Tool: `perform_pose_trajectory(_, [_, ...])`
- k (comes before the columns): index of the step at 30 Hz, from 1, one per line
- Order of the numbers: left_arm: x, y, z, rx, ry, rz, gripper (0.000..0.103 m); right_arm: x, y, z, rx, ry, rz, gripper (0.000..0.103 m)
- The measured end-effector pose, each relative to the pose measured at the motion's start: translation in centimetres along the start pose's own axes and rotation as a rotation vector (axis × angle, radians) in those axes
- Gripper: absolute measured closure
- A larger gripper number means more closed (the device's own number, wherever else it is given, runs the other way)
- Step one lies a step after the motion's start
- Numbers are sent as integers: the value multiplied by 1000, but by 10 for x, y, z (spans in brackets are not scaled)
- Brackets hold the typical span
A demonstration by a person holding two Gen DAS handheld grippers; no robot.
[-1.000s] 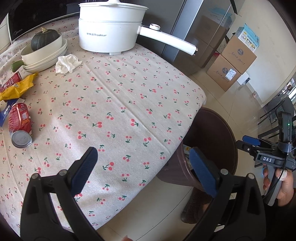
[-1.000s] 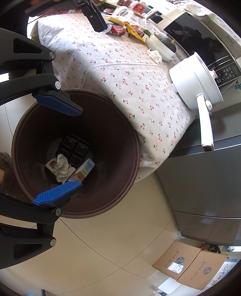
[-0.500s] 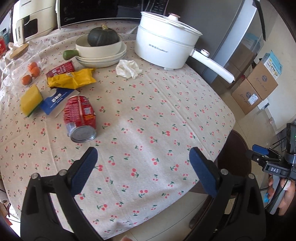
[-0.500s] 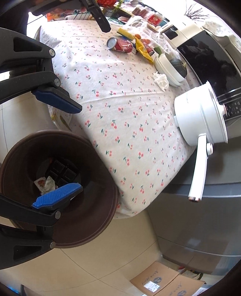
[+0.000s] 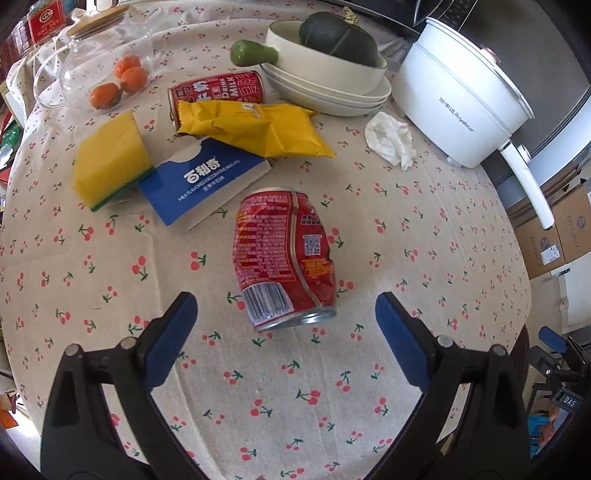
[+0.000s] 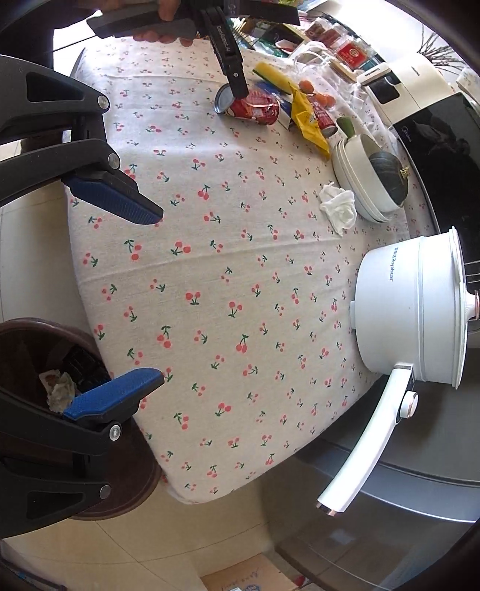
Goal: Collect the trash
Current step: 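Reach the left tool to the red can and grasp it, then grasp the yellow snack bag with the right tool while the left tool holds the can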
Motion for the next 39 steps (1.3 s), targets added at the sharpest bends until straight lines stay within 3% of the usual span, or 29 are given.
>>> perform_pose_trajectory(4, [13, 4, -18, -2, 35, -39, 11, 0, 1, -11, -24, -5, -10, 21])
perform_pose_trajectory(7, [17, 5, -27, -4, 76, -60, 21, 2, 0, -14, -31, -10, -20, 21])
perform_pose_trajectory(10, [15, 4, -33, -22, 90, -52, 42, 4, -3, -12, -31, -22, -19, 21])
perform_pose_trajectory(16, [15, -2, -19, -8, 67, -62, 43, 6, -6, -7, -28, -24, -14, 21])
perform_pose_trajectory(23, [0, -17, 29, 43, 13, -30, 43, -3, -4, -12, -43, 25, -55, 21])
perform_pose_trajectory(32, [-23, -35, 72, 100, -27, -30, 43, -46, -10, -22, -62, 62, -39, 21])
perform_pose_trajectory(39, [-48, -42, 89, 120, -17, -48, 43, -76, -26, -32, -92, 71, -6, 21])
Point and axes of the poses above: each gripper's, at about its wrist camera, not at the fingertips, and z roughly against the way its jaws point, x to its right, y to its top, the point moved 8 cm from there along -z, roughly the way its jaws point, and after that the axes turned 1 degree about -y, right-handed, at the moved point
